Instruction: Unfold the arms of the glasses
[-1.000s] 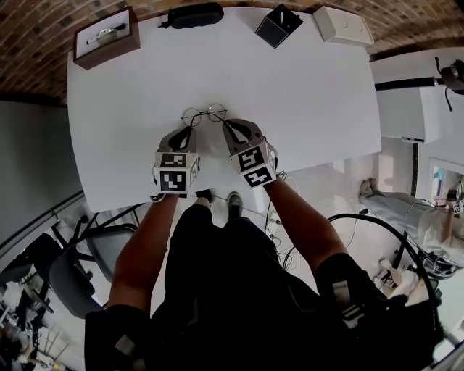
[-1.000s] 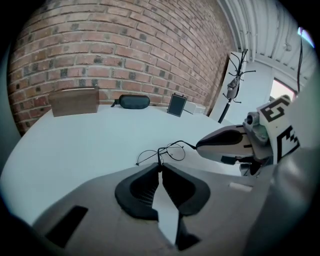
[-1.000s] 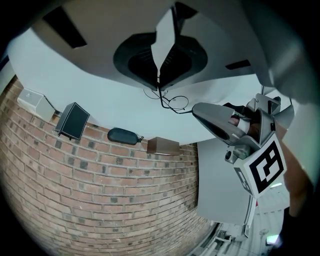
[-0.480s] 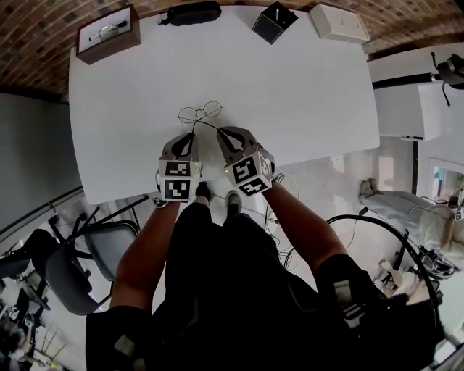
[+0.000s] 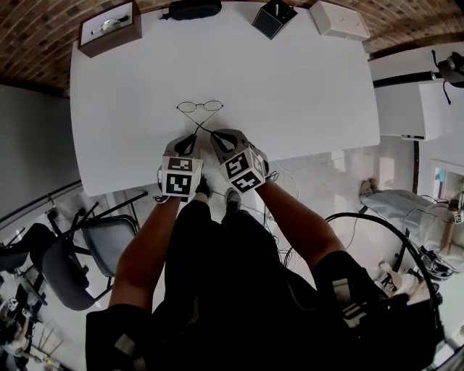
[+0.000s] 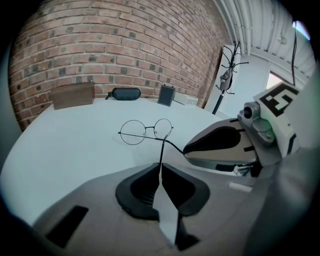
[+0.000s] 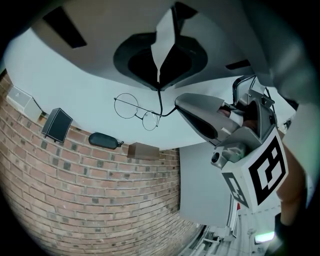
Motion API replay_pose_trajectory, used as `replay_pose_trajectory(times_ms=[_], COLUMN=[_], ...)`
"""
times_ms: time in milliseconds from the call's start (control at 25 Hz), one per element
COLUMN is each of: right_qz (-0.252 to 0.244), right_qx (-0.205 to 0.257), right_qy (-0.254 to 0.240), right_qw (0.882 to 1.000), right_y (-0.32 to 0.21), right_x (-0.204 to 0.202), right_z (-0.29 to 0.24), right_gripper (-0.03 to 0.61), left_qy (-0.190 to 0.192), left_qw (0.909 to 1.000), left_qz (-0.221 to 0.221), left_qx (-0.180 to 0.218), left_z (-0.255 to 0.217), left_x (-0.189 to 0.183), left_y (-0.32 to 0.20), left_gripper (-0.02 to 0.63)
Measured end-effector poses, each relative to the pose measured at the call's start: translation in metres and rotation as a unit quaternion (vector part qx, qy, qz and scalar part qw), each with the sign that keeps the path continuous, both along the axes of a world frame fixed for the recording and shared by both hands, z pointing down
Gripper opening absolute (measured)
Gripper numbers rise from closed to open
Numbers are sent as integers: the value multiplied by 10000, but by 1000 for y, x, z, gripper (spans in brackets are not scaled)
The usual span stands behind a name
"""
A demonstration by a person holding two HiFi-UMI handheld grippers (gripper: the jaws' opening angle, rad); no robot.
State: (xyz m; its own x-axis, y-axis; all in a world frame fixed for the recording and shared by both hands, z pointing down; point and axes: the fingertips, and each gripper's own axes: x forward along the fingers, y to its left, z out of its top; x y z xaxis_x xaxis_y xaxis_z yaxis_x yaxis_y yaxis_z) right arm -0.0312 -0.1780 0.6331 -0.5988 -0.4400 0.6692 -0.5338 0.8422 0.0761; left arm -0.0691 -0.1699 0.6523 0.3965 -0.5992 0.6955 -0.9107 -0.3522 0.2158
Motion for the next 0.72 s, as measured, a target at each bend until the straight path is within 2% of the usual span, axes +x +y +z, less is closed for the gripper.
replay_pose_trajectory(times_ms=[160,320,480,600,720], right_qz=[-56,-47,-67,-172,-148], right_qx=[-142,-197,-277,-351,-470], right_qy=[148,308,409,405,194], right_qw=[9998,9993,9988,9984,9986], right_y=[2,-3,-10,-6,-1], right_x=[-2,-2,-1,-2,-3], right_z=[7,13,18,18,12], right_gripper=[18,18,20,20,22], left_qy=[89,131,523,772,935], left_qw=[9996,9993,9977,9959,9949], left_qz=[191,281,360,412,337], left_qx=[-190,-210,-233,-226,-163], left_z=[5,6,3,-2,-11], left_x=[9,14,19,20,10], left_y=[5,5,-1,-1,0], left_gripper=[28,28,31,74,106])
